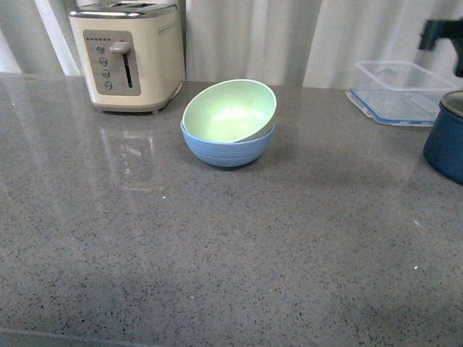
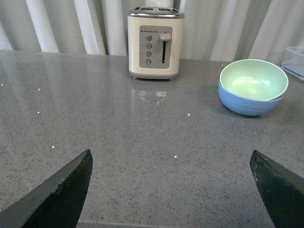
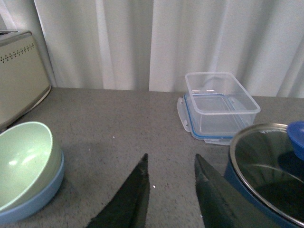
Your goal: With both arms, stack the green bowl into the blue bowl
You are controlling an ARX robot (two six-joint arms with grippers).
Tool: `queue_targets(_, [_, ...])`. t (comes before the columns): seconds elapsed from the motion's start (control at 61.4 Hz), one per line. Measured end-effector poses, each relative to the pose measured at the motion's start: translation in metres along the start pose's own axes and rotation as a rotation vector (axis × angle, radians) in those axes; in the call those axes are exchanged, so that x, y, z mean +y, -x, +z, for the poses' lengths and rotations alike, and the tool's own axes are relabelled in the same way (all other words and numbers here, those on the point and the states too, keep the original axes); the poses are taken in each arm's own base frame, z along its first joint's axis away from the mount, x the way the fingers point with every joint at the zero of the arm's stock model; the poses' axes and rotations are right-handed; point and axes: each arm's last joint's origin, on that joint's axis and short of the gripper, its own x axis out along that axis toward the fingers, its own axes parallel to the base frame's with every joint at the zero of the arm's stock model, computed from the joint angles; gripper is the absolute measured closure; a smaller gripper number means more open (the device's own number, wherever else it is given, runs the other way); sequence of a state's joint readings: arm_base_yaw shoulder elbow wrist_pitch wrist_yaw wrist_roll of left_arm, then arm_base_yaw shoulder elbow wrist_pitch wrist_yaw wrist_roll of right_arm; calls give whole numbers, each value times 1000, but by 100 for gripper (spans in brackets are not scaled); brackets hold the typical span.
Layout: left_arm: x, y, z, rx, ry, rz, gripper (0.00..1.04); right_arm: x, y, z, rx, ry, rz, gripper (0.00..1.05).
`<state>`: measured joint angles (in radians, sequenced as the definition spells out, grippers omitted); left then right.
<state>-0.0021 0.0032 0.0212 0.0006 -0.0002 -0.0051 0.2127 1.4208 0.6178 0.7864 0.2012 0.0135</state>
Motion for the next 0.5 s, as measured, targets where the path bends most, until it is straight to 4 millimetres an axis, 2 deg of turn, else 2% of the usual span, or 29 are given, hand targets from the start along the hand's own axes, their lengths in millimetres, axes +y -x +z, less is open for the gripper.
queue_targets(0.065, [0, 0, 0, 0, 0, 0, 7, -11, 18, -5, -18, 1, -7, 94])
queue_targets(0.13, [0, 0, 0, 0, 0, 0, 7, -18, 32, -11, -21, 8, -15, 104])
queue_targets(0.293, [0, 0, 0, 0, 0, 0, 7, -32, 66, -32, -1, 9, -9, 104])
queue_targets(0.505, [0, 0, 0, 0, 0, 0, 7, -40, 92, -42, -8, 8, -10, 104])
